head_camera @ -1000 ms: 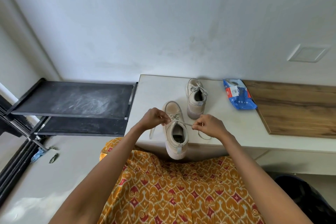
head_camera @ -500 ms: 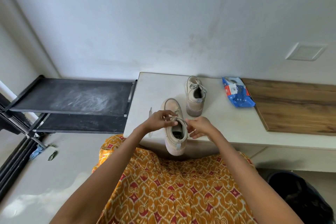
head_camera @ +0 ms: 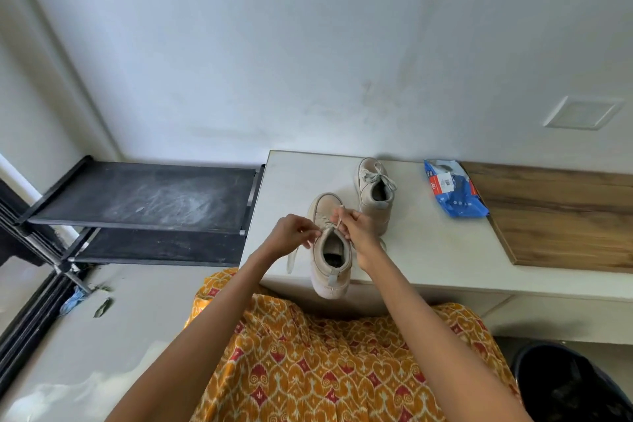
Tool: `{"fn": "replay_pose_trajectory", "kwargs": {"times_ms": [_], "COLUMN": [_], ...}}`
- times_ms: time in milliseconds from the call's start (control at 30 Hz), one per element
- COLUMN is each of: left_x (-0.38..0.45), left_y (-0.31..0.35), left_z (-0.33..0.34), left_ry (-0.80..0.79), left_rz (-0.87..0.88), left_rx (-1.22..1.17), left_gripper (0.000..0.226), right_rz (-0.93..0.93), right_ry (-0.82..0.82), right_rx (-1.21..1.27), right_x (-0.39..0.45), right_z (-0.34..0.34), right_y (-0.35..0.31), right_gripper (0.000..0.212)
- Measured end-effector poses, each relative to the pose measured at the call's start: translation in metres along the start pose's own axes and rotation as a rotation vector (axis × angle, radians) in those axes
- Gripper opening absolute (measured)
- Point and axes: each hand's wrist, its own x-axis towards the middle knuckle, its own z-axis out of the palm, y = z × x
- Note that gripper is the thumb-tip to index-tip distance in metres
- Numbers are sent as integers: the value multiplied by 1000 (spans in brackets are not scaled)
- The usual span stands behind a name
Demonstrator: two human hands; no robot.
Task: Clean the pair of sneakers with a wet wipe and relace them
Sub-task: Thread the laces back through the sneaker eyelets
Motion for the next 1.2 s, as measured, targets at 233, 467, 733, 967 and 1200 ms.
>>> {"fn": "replay_pose_trajectory", "kwargs": {"times_ms": [233, 467, 733, 967, 1200], "left_x": [8, 13, 21, 39, 48], "left_y": [10, 34, 55, 49, 54], "left_z": [-1, -5, 6, -6, -24], "left_ry": [0, 50, -79, -202, -456], "left_rz": [-148, -43, 112, -11, -100], "left_rx": [58, -348, -299, 337, 328], "left_gripper": [17, 36, 22, 33, 38], "right_rz": [-157, -295, -285, -275, -319], "right_ry": [-209, -223, -104, -117, -147], "right_rx": [-464, -896, -912, -854, -828], "right_x": [4, -1, -4, -2, 0], "right_z": [-18, -8, 2, 0, -6], "right_y": [-9, -13, -15, -13, -8], "right_gripper": [25, 19, 41, 27, 24]}}
